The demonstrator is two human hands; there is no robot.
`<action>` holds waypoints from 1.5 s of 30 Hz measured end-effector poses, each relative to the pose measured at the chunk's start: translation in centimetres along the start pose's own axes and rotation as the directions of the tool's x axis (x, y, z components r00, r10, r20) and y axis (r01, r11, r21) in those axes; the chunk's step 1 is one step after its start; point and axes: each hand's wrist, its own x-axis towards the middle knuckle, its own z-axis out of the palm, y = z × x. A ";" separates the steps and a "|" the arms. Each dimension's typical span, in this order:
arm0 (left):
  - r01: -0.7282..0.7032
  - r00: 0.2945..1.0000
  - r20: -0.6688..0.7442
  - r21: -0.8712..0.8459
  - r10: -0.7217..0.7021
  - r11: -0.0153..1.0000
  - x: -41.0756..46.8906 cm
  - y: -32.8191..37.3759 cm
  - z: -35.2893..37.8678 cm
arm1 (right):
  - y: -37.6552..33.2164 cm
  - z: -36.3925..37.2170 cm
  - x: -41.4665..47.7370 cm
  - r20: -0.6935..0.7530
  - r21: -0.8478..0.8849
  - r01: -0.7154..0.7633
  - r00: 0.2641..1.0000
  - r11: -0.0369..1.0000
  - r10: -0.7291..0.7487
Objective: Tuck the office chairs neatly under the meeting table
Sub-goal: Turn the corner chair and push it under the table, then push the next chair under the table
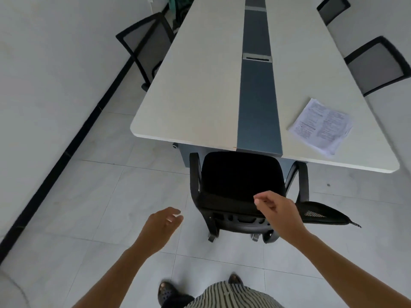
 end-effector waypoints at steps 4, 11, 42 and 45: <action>0.145 0.965 -0.143 -0.401 -0.218 0.904 -7.1 -5.0 -7.7 | -6.8 5.4 -1.3 0.178 0.203 -0.021 0.984 0.979 -0.016; 0.193 0.741 -0.365 -0.689 -0.564 0.699 -16.0 -14.0 -17.2 | -14.9 14.3 -0.7 0.328 0.333 -0.159 0.944 0.929 0.044; 0.082 0.705 -0.463 -0.699 -0.537 0.710 20.0 -27.7 -59.0 | -50.6 39.0 43.1 0.306 0.411 -0.105 0.951 0.906 -0.029; 0.063 0.747 -0.456 -0.675 -0.483 0.735 26.9 -29.4 -65.2 | -53.2 42.0 47.5 0.245 0.438 -0.145 0.969 0.887 0.037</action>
